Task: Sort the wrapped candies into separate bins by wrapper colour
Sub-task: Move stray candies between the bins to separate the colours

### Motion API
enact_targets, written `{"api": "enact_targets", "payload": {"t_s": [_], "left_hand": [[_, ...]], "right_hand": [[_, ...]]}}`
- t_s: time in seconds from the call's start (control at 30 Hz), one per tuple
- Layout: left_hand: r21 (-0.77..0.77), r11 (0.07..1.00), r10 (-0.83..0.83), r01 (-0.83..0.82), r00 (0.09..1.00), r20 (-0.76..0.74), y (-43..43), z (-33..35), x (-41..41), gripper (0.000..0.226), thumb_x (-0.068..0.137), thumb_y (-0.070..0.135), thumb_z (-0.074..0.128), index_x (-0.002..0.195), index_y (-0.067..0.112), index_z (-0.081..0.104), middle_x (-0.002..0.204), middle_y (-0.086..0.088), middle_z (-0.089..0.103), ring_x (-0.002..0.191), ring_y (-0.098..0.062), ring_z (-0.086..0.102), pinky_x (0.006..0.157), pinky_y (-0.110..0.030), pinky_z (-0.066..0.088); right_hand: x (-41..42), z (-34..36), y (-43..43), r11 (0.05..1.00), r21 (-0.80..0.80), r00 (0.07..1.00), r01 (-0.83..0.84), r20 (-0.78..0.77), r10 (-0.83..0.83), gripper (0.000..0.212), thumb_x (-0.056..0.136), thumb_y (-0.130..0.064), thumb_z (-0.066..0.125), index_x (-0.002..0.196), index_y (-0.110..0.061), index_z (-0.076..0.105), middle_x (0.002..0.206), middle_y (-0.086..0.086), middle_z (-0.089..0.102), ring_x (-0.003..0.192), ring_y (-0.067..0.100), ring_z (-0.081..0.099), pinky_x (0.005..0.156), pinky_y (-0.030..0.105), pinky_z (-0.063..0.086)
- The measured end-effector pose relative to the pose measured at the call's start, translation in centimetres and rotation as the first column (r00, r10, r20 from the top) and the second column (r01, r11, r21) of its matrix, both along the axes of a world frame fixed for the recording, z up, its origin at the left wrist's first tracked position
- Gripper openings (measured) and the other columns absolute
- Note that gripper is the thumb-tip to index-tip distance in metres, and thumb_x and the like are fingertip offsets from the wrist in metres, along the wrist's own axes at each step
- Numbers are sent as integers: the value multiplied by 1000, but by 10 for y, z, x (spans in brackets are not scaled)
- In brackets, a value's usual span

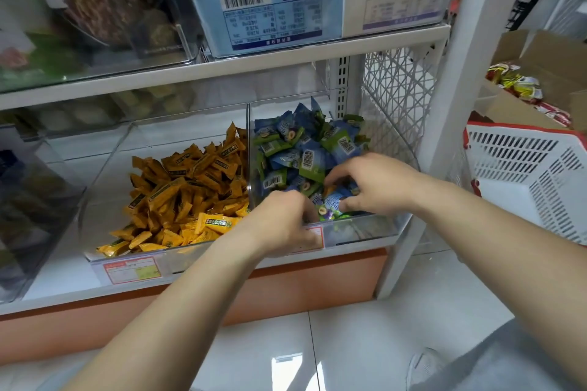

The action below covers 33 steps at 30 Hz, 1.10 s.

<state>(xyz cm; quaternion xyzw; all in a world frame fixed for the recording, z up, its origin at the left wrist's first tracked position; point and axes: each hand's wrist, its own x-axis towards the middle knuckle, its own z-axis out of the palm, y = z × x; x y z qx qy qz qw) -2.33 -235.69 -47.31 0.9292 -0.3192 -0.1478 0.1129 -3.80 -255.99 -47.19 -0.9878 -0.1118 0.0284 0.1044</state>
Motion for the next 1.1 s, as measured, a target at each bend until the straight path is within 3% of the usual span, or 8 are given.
{"api": "enact_targets", "payload": {"t_s": [0.27, 0.43, 0.53, 0.6, 0.73, 0.9, 1.03, 1.1], "left_hand": [[-586, 798, 205, -143, 978, 41, 46, 27, 5, 15, 88, 26, 73, 93, 39, 73, 98, 22, 68, 96, 6, 61, 78, -14, 50], [-855, 429, 309, -291, 937, -164, 36, 28, -2, 16, 85, 21, 78, 94, 33, 72, 94, 15, 73, 93, -5, 69, 79, -24, 56], [-858, 357, 273, -369, 920, -282, 31, 29, -2, 13, 86, 21, 76, 95, 30, 73, 94, 9, 76, 92, -9, 71, 73, -27, 56], [-855, 389, 286, -343, 927, -242, 42, 31, 1, 13, 90, 23, 72, 98, 33, 73, 96, 12, 75, 95, -6, 70, 75, -26, 58], [-649, 716, 492, -256, 845, 209, 70, 27, 11, 27, 90, 38, 67, 115, 30, 65, 105, 17, 68, 94, 1, 62, 80, -21, 51], [-299, 880, 400, -369, 915, 48, 81, 0, 9, 71, 81, 61, 68, 136, 20, 51, 127, 4, 62, 110, -13, 60, 93, -35, 55], [-235, 940, 293, -248, 939, 180, 85, -14, 7, 69, 76, 66, 69, 132, 28, 56, 127, 11, 63, 113, -10, 58, 93, -35, 54], [-255, 941, 278, -222, 937, 211, 86, -18, 9, 69, 76, 67, 69, 131, 28, 57, 126, 11, 63, 113, -11, 57, 93, -33, 52]], "right_hand": [[-7, 17, 21, 952, 307, 978, -12, 203, -54, 32, 89, -34, 63, 120, -34, 68, 113, -16, 68, 103, 6, 62, 79, 22, 48], [-17, 25, 60, 459, 886, 997, 63, -75, 7, 38, 95, -29, 64, 132, -25, 56, 105, -6, 71, 87, 11, 73, 67, 26, 55], [-14, 24, 60, 410, 911, 998, 41, -15, -67, 32, 92, -25, 70, 121, -22, 61, 97, 1, 71, 75, 19, 73, 61, 30, 57], [-8, 26, 56, 413, 911, 990, 1, 59, -131, 21, 90, -18, 72, 108, -25, 64, 96, -4, 71, 81, 15, 72, 66, 26, 57], [7, 26, 30, 818, 575, 833, 25, 440, -335, 20, 85, -14, 68, 98, -29, 66, 100, -6, 65, 94, 16, 63, 80, 33, 52], [14, 15, 21, 959, 142, 934, 245, 229, -273, 32, 95, -41, 58, 120, -24, 68, 127, 2, 62, 110, 29, 61, 87, 42, 54], [4, 24, 49, 964, 257, 863, 62, 471, -181, 24, 91, -40, 53, 104, -31, 72, 108, -9, 67, 99, 15, 61, 79, 36, 52], [0, 20, 72, 913, 401, 950, -74, 306, -57, 17, 91, -36, 53, 95, -37, 70, 87, -24, 65, 83, -5, 60, 69, 22, 47]]}}
